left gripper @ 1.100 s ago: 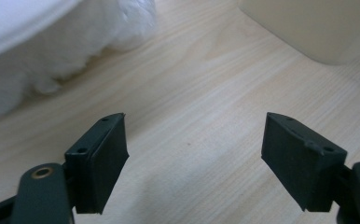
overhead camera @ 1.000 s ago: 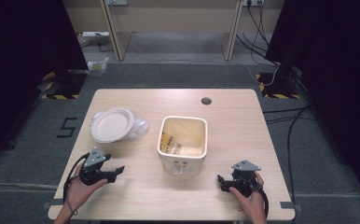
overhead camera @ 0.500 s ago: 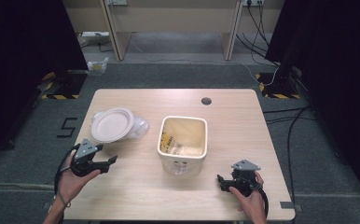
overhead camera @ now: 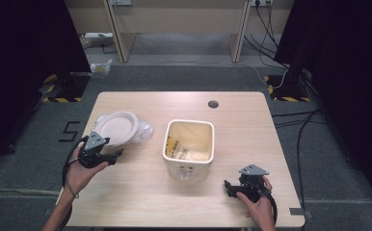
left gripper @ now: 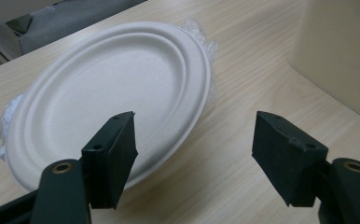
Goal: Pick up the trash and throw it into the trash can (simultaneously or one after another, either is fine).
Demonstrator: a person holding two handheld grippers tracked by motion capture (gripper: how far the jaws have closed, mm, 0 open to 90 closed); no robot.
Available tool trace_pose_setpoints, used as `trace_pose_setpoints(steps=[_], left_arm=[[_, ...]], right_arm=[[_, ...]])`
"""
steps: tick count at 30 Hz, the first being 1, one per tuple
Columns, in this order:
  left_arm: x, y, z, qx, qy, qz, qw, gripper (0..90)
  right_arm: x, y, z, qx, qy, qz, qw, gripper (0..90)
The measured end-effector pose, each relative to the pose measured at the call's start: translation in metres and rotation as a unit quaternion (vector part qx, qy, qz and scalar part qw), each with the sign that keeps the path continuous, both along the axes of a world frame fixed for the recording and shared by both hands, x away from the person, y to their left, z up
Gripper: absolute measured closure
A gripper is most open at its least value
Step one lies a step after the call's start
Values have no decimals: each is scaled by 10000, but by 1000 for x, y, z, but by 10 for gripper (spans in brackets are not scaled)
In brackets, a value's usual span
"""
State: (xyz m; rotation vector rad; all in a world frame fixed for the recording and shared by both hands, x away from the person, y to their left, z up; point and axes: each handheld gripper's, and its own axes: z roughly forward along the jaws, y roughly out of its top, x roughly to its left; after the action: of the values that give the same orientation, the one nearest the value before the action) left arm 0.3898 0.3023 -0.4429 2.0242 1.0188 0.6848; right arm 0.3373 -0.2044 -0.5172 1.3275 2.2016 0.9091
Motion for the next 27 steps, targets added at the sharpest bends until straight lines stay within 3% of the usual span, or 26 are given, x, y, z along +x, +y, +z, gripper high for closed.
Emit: trace_pose_setpoints(steps=[9, 19, 25, 27], left_arm=[[16, -12, -7, 424, -89, -12, 9991, 341], [27, -15, -15, 576, -134, 89, 9982, 373], [28, -18, -18, 801, -272, 10, 9964, 529], [26, -20, -17, 944, -434, -30, 9946, 643]], right_arm=[[0, 0, 0, 7, -6, 7, 10000, 89], [0, 0, 0, 3, 4, 15, 10000, 87], [1, 0, 0, 4, 5, 21, 10000, 86], [1, 0, 0, 6, 6, 22, 10000, 85]])
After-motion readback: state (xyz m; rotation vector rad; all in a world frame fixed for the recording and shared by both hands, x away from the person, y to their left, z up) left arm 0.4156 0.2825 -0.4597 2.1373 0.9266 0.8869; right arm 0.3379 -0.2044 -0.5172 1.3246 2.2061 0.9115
